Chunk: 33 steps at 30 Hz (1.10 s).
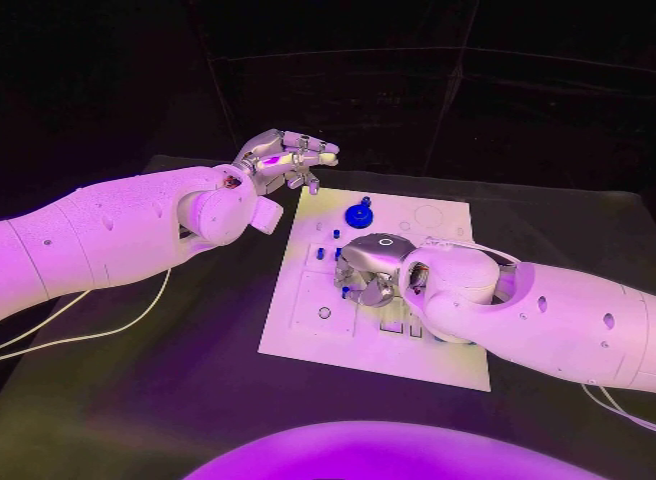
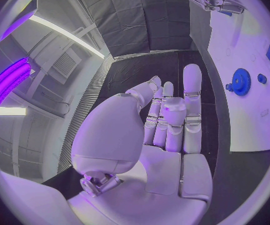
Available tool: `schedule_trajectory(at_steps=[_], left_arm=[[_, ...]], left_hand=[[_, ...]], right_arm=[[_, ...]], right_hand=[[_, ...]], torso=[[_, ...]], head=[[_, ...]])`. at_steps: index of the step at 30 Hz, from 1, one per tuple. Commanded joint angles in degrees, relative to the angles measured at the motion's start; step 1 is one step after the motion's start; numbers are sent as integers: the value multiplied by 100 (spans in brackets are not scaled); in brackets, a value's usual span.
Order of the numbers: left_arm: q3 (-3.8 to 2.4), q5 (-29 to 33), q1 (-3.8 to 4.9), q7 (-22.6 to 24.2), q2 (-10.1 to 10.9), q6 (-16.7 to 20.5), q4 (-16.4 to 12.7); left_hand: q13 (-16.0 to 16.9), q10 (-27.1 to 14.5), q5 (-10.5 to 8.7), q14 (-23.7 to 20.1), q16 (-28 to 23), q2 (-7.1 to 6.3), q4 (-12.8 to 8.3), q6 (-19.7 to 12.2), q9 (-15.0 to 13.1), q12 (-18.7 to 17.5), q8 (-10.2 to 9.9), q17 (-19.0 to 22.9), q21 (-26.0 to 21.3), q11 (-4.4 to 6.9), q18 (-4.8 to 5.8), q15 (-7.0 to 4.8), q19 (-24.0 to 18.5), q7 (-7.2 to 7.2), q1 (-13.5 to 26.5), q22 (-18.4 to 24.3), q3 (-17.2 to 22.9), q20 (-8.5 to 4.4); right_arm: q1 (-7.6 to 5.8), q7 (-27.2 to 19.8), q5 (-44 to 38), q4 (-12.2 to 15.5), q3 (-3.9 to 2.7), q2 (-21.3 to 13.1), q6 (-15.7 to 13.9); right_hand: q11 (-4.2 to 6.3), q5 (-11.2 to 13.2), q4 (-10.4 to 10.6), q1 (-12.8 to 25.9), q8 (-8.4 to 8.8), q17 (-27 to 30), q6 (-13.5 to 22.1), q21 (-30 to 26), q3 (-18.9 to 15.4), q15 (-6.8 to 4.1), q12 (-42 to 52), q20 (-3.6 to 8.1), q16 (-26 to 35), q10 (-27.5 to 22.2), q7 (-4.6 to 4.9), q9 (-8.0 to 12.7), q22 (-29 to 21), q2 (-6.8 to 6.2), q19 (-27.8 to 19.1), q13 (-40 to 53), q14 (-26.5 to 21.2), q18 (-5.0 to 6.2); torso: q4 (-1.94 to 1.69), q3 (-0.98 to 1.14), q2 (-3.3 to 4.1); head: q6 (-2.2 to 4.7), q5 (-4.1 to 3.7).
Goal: Assemble the parts on the task board
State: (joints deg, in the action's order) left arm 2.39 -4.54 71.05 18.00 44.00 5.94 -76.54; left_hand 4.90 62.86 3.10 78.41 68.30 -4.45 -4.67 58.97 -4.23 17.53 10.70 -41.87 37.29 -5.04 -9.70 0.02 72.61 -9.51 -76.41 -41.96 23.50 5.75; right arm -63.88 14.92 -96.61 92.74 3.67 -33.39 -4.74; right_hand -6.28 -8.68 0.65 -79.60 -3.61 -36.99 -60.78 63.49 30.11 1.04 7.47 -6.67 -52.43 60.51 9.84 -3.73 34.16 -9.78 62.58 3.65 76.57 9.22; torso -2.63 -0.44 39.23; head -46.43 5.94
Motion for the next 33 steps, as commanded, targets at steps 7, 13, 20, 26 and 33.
schedule_trajectory(at_steps=[7, 13, 20, 26, 33], left_arm=[[-3, -16, 7, -25, 9, -75, 4], [-3, -16, 7, -28, 11, -74, 9], [-3, -16, 7, -33, 18, -73, 17], [-2, -16, 7, -36, 10, -80, 21], [-2, -16, 6, -34, 22, -81, 24]], left_hand=[[-6, -47, 5, -24, -18, 48, -7, -36, 7, 29, 35, 9, -22, -10, -72, 5, -40, 6, 17, 9, 7, -5], [-6, -47, 5, -24, -18, 48, -7, -36, 7, 29, 35, 9, -22, -10, -72, 5, -40, 6, 17, 9, 7, -5], [-8, -53, 5, -24, -16, 59, 0, -42, 8, 32, 38, 9, -25, -11, -72, 7, -39, 5, 25, 10, 9, -3], [-8, -53, 5, -24, -16, 59, 0, -42, 8, 32, 38, 9, -25, -11, -72, 7, -39, 5, 25, 10, 9, -3], [-8, -53, 5, -24, -16, 59, 0, -42, 8, 32, 38, 9, -25, -11, -72, 7, -39, 5, 25, 10, 9, -3]], right_arm=[[-2, -92, -94, 73, -1, -56, -373], [1, -123, -39, 163, -1, -136, -474], [4, -176, 190, 301, -1, -312, -473], [4, -181, 301, 316, -1, -356, -359], [3, -168, 329, 440, -3, -585, -946]], right_hand=[[-6, -17, -46, 111, -14, 145, 72, -28, -67, 5, 82, -25, 74, -98, -18, -8, -6, -29, -14, 23, -67, 77], [6, -37, -42, 153, -25, 62, 75, 31, -105, -3, 158, -23, -32, -83, -26, -13, 101, -23, 68, 31, 4, 60], [40, -141, -60, 179, -44, -172, 50, 253, -128, -33, 328, 2, -296, 26, -34, -21, 498, 5, 330, 38, 177, -9], [46, -231, -84, 153, -44, -152, 47, 281, -95, -42, 366, 12, -311, 53, -32, -21, 533, 36, 363, 25, 198, -15], [61, -328, -105, 155, -61, -248, 1, 417, -27, -60, 443, 31, -435, 152, -22, -26, 761, 73, 510, 11, 303, -53]], torso=[[2, 6, -2], [5, 4, -2], [12, 4, -4], [-3, 4, 0], [8, 4, -5]], head=[[-2, -1], [6, -2], [14, -11], [17, -24], [59, -45]])
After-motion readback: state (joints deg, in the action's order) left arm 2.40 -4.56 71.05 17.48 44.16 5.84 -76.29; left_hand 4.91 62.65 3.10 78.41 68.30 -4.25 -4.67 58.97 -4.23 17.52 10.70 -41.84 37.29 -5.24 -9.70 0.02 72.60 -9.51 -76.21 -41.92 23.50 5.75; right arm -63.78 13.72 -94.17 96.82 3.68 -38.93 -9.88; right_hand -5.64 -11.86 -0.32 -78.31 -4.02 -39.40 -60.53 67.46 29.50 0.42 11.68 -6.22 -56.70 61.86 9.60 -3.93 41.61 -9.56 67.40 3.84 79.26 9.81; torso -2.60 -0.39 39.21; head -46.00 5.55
